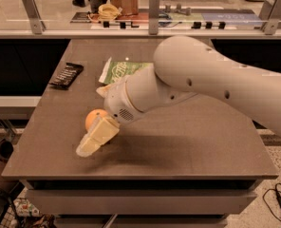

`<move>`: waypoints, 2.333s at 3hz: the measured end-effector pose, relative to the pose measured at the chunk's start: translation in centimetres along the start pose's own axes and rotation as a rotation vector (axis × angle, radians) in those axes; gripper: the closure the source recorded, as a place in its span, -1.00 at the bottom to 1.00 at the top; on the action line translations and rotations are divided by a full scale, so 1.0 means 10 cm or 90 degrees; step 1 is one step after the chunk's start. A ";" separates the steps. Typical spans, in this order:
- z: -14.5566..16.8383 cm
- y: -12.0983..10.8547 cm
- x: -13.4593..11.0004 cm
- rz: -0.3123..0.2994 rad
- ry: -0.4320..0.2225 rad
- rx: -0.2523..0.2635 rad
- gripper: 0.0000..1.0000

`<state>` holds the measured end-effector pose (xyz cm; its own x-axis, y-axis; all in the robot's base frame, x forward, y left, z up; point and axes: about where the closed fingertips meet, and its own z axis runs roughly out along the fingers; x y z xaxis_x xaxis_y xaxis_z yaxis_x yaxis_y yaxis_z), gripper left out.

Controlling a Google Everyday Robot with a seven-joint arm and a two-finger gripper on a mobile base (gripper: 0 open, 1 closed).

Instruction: Pick orange

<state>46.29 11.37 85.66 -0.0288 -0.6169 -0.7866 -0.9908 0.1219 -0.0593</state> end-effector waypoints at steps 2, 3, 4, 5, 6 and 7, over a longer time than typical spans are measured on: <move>0.04 0.04 -0.04 -0.003 0.004 -0.003 -0.16; 0.04 0.05 -0.05 -0.006 0.004 -0.003 0.30; 0.03 0.06 -0.07 -0.009 0.005 -0.003 0.77; 0.03 0.07 -0.09 -0.012 0.005 -0.003 0.78; 0.03 0.09 -0.11 -0.015 0.006 -0.002 0.29; 0.02 0.10 -0.13 -0.018 0.006 -0.002 -0.15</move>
Offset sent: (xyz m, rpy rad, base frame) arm -0.0014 0.0045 -0.0012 -0.0070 0.0037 0.0038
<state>45.36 12.45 86.45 -0.0026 -0.6272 -0.7789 -0.9915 0.1028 -0.0795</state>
